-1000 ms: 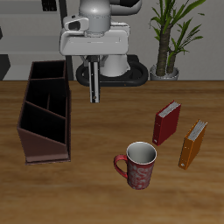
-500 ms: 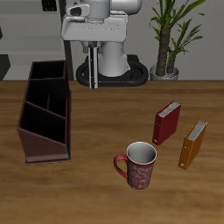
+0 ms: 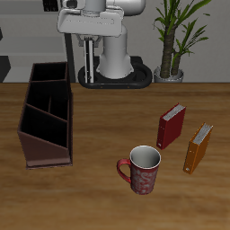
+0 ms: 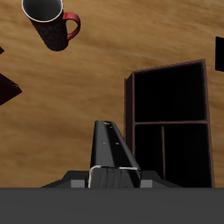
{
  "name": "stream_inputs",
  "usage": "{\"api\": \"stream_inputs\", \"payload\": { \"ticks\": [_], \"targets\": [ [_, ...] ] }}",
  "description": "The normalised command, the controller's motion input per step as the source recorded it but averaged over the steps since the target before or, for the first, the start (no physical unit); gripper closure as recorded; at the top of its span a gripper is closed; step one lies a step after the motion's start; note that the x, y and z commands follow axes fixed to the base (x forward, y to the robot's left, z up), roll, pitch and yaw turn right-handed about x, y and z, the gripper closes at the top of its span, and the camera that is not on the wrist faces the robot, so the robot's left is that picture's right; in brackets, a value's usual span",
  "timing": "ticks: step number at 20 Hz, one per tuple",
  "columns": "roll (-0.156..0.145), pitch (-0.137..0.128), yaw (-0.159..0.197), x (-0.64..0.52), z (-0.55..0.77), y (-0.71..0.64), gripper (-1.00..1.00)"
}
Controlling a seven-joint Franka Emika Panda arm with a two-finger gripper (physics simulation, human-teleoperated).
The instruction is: Place the striped book into the right desk caddy's front compartment and place the red mug into the right desk caddy's right compartment
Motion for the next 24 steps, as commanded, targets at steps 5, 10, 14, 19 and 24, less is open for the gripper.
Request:
{"api": "stream_inputs", "payload": {
  "ticks": [5, 10, 14, 19, 24],
  "targets": [
    [-0.007, 0.001, 0.060, -0.07, 0.06, -0.37, 1.00],
    [-0.021, 0.045, 0.021, 0.03, -0.01, -0.30, 1.00],
    [-0.007, 0.016, 0.006, 0.03, 0.10, -0.35, 1.00],
    [-0.043, -0.007, 0.002, 0.08, 0.10, -0.33, 1.00],
    [-0.031, 0.010, 0.010, 0.10, 0.01, -0.23, 1.00]
  ]
}}
